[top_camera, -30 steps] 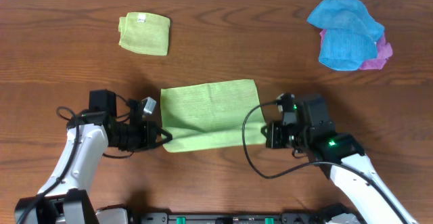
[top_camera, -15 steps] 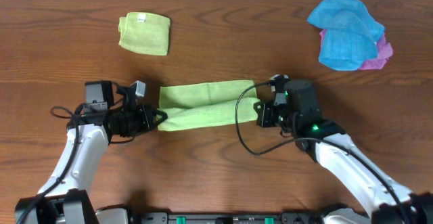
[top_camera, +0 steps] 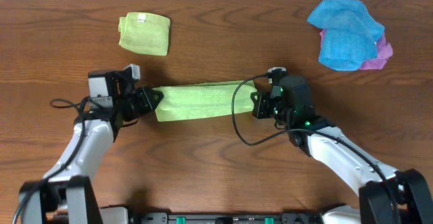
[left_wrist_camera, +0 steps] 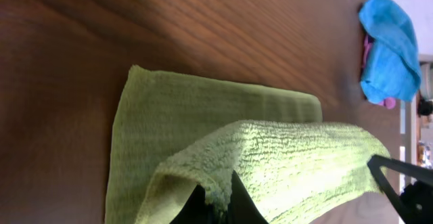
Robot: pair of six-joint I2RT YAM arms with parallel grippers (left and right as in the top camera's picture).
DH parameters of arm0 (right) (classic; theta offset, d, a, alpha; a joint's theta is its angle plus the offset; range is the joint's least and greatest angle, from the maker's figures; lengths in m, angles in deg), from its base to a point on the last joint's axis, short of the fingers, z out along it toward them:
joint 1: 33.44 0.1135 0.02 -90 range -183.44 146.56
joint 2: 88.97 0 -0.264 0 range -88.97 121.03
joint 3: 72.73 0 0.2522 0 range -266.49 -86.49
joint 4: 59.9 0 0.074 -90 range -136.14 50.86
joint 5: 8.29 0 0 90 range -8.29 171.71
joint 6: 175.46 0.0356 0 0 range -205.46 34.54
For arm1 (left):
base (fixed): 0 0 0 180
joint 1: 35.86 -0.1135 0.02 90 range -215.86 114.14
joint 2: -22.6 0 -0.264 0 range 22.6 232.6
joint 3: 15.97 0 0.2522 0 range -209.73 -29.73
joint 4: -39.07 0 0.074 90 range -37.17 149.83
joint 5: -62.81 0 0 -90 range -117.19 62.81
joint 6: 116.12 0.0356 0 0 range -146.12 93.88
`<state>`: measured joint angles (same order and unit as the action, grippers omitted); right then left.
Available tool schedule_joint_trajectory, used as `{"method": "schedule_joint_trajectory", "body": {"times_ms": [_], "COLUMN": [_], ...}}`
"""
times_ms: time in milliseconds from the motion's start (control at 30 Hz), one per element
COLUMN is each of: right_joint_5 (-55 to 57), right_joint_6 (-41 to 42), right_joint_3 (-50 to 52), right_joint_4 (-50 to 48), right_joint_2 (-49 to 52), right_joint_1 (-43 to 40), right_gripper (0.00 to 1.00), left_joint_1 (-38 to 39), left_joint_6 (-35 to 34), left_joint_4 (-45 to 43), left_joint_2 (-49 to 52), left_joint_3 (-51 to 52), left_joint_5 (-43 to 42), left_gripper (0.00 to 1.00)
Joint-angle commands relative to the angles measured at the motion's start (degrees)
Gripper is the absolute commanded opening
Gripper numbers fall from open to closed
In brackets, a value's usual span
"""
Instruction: Fold the cloth
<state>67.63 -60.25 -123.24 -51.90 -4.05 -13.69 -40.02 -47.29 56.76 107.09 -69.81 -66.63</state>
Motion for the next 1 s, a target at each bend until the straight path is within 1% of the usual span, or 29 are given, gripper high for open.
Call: {"method": "schedule_joint_trajectory", "body": {"times_ms": [0, 333, 600, 800, 967], "right_joint_5": [4.70, 5.33, 5.79, 6.80, 7.37], "right_joint_6": [0.55, 0.50, 0.46, 0.46, 0.44], "right_joint_3": [-0.44, -1.55, -6.40, -7.67, -7.67], "right_joint_4": [-0.98, -7.80, -8.02, -7.93, -7.32], "right_joint_2": [1.88, 8.90, 14.16, 16.20, 16.35], "right_joint_1": [-0.33, -0.33, -0.33, -0.33, -0.33], "right_gripper": [0.01, 0.01, 0.01, 0.01, 0.01], "left_joint_1": [0.44, 0.46, 0.46, 0.46, 0.44], "left_joint_6": [-2.10, -2.51, -3.76, -3.74, -3.69], "left_joint_4": [-2.27, -8.94, -13.94, -14.49, -14.51], "left_joint_2": [3.17, 8.90, 13.84, 16.92, 17.40], "left_joint_3": [-0.24, -0.26, -0.44, -2.27, -2.91], "left_joint_5": [3.72, 5.55, 5.57, 5.55, 5.55], "left_gripper": [0.06, 0.06, 0.05, 0.05, 0.05]}}
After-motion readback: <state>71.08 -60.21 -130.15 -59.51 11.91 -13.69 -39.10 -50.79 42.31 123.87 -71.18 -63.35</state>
